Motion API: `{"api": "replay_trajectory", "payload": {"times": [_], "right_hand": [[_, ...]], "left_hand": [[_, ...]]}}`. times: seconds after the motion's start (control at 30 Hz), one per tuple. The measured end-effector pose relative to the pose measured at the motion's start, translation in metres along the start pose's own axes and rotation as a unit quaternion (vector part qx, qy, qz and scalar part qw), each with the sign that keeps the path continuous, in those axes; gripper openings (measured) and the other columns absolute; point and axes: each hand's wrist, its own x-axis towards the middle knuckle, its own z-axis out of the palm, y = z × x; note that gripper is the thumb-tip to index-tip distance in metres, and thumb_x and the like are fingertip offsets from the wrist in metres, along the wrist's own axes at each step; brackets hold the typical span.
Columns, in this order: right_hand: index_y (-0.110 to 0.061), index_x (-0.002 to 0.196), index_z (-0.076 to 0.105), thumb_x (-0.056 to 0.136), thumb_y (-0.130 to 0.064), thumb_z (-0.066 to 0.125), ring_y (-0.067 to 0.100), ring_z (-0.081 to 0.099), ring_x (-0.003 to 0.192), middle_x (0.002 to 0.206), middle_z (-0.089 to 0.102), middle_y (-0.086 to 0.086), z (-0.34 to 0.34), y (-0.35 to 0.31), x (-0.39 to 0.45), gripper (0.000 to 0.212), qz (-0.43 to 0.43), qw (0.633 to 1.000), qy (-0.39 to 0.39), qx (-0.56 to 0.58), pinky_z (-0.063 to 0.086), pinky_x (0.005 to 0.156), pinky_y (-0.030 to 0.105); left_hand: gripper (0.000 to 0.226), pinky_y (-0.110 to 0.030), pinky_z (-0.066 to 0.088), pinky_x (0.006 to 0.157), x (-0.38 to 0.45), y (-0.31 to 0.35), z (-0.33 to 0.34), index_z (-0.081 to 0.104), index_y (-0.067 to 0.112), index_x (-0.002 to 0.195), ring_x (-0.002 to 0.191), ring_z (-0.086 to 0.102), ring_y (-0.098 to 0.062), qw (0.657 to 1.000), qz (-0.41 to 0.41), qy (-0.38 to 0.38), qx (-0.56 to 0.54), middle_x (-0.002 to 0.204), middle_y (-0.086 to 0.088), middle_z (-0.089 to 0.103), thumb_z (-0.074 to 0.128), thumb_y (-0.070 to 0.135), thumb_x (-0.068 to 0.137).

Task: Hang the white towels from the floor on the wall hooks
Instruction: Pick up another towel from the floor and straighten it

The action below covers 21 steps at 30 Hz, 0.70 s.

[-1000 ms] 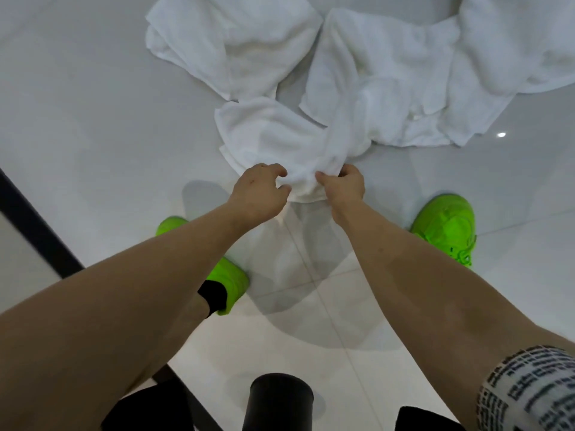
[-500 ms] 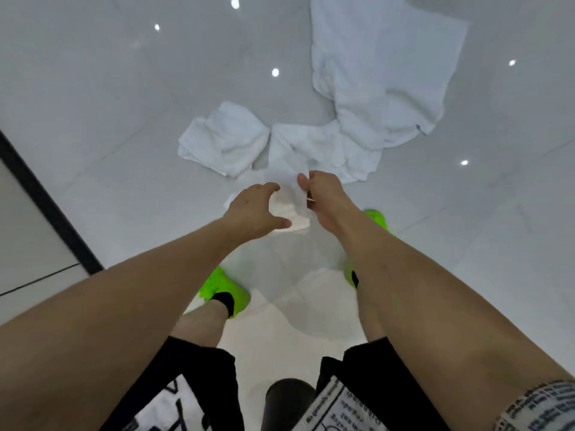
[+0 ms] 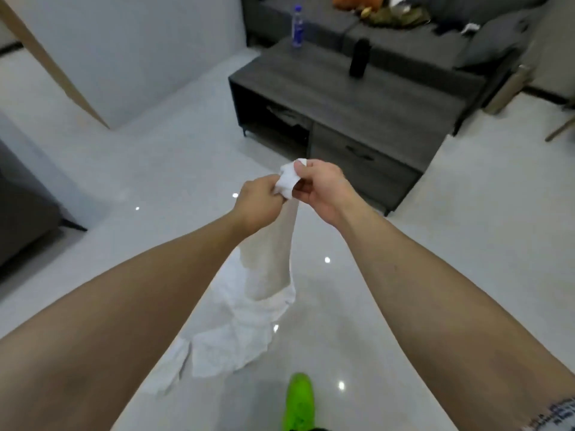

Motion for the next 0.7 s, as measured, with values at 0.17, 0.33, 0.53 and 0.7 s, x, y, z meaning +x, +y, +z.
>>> {"api": "replay_trajectory", "payload": {"times": [0.17,0.33,0.53,0.7], "right_hand": [[0.0,0.112,0.064,0.095,-0.012,0.061,0.024,0.07,0.084,0.102,0.072,0.015,-0.081,-0.12,-0.036,0.021,-0.083,0.992,0.091,0.001,0.058,0.069,0.033],[-0.005,0.114,0.064,0.094,-0.01,0.06,0.023,0.067,0.085,0.092,0.071,0.01,-0.162,-0.181,-0.057,0.021,-0.121,0.976,0.182,-0.022,0.06,0.071,0.037],[-0.022,0.129,0.052,0.072,-0.016,0.083,0.018,0.059,0.105,0.118,0.059,0.0,-0.242,-0.242,-0.035,0.066,-0.214,0.928,0.233,-0.197,0.053,0.088,0.037],[-0.014,0.089,0.073,0.084,-0.019,0.071,0.02,0.07,0.079,0.085,0.073,0.003,-0.31,-0.323,0.021,0.007,-0.242,0.924,0.231,-0.185,0.057,0.063,0.031]], "left_hand": [[0.017,-0.029,0.046,0.057,0.048,0.144,-0.002,0.061,0.021,0.082,0.074,0.057,-0.019,0.994,0.097,0.057,-0.01,0.073,0.005,0.06,0.046,0.018,0.089],[0.024,-0.036,0.056,0.07,0.087,0.25,0.016,0.065,0.031,0.096,0.082,0.062,-0.015,0.981,0.181,0.046,-0.054,0.089,0.004,0.065,0.043,0.024,0.097],[0.025,-0.031,0.051,0.059,0.151,0.37,0.053,0.068,0.029,0.078,0.069,0.063,-0.017,0.963,0.264,-0.006,-0.049,0.072,0.003,0.065,0.051,0.04,0.092],[0.03,-0.035,0.05,0.064,0.238,0.449,0.084,0.069,0.022,0.077,0.076,0.063,-0.018,0.949,0.311,-0.035,-0.044,0.076,-0.003,0.068,0.059,0.049,0.086]]}}
